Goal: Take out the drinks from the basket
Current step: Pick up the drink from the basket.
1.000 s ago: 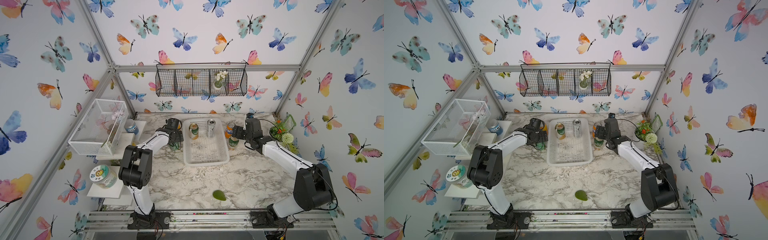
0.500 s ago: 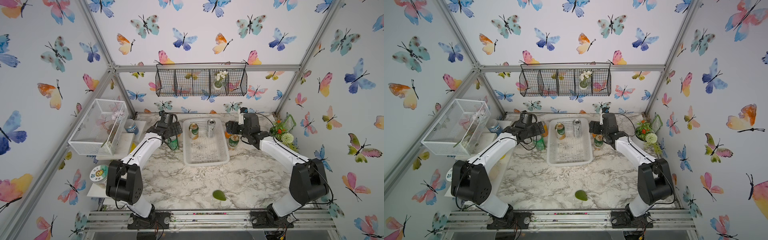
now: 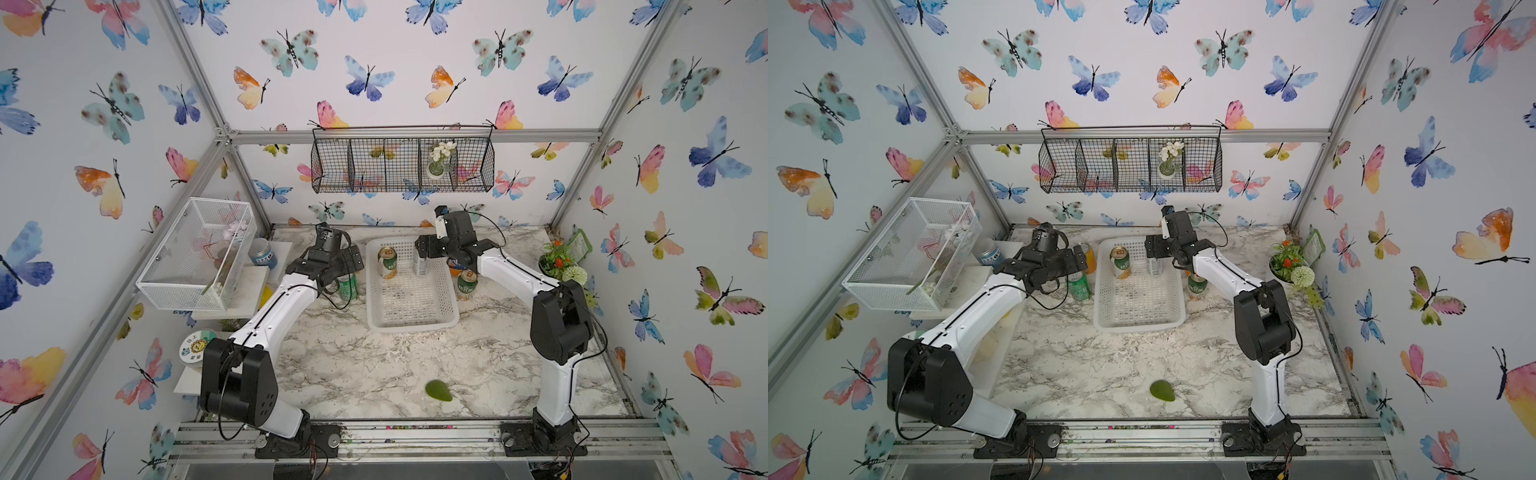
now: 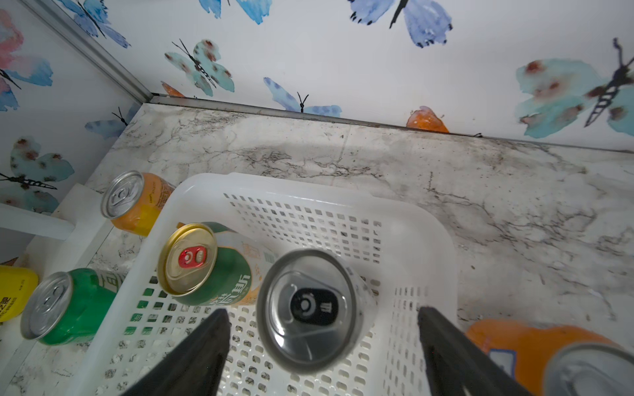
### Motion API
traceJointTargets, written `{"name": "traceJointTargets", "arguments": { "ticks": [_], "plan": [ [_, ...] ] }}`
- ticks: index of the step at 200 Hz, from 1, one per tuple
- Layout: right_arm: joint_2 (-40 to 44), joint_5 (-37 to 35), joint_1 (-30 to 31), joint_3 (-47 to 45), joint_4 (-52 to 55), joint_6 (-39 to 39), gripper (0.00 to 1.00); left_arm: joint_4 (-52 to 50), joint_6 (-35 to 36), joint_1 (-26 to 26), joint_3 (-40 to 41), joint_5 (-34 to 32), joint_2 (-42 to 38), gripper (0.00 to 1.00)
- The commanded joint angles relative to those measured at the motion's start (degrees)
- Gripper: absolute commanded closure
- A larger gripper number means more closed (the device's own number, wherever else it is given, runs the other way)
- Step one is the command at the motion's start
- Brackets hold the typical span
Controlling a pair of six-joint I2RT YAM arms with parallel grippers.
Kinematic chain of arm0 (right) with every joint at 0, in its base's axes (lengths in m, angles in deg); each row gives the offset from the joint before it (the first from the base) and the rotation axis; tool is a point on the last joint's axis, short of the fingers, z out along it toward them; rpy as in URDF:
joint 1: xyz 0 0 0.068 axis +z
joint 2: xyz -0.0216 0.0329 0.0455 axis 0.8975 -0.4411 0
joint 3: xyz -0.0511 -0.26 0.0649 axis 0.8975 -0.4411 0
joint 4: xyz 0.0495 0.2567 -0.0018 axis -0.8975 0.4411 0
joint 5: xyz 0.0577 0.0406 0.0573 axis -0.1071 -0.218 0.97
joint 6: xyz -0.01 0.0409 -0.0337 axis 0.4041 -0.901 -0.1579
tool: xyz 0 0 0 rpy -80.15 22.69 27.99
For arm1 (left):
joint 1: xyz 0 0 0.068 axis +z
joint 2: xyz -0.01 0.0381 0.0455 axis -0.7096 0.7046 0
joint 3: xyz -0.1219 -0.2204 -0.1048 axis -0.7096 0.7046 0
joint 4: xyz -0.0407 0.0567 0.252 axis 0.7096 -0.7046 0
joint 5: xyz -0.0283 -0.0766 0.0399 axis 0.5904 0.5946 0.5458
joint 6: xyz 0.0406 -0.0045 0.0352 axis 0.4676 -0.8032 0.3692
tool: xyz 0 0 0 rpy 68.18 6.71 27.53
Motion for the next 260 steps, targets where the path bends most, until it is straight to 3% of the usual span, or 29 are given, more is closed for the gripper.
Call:
{"name": "traceJointTargets", "arguments": {
  "ticks": [1, 70, 126, 159, 200, 260],
  "plan": [
    [-2.2, -0.1, 0.6, 3.1, 2.6, 0.9, 0.12, 0.0, 0.7, 0.2, -0.1, 1.4, -0.2, 0.01],
    [-6.6, -1.7, 0.8, 5.3, 3.0, 1.9, 0.22, 0.2, 0.6, 0.2, 0.5, 2.2, 0.0, 0.01],
    [-6.8, -1.0, 0.8, 5.1, 2.7, 2.6, 0.48, 0.2, 0.5, 0.2, 0.4, 3.2, 0.4, 0.01],
    [-5.5, -0.5, 1.0, 5.1, 2.7, 2.9, 0.56, 0.2, 0.5, 0.2, 0.5, 3.4, 0.4, 0.01],
    [-1.7, 0.5, 1.4, 4.5, 3.0, 3.3, 0.61, 0.2, 0.4, 0.2, 0.4, 3.8, 0.6, 0.01],
    [10.2, 2.8, 1.4, -0.1, 2.8, 2.4, 0.64, 0.2, 0.6, 0.3, 0.3, 4.0, 0.2, 0.01]
  ]
}}
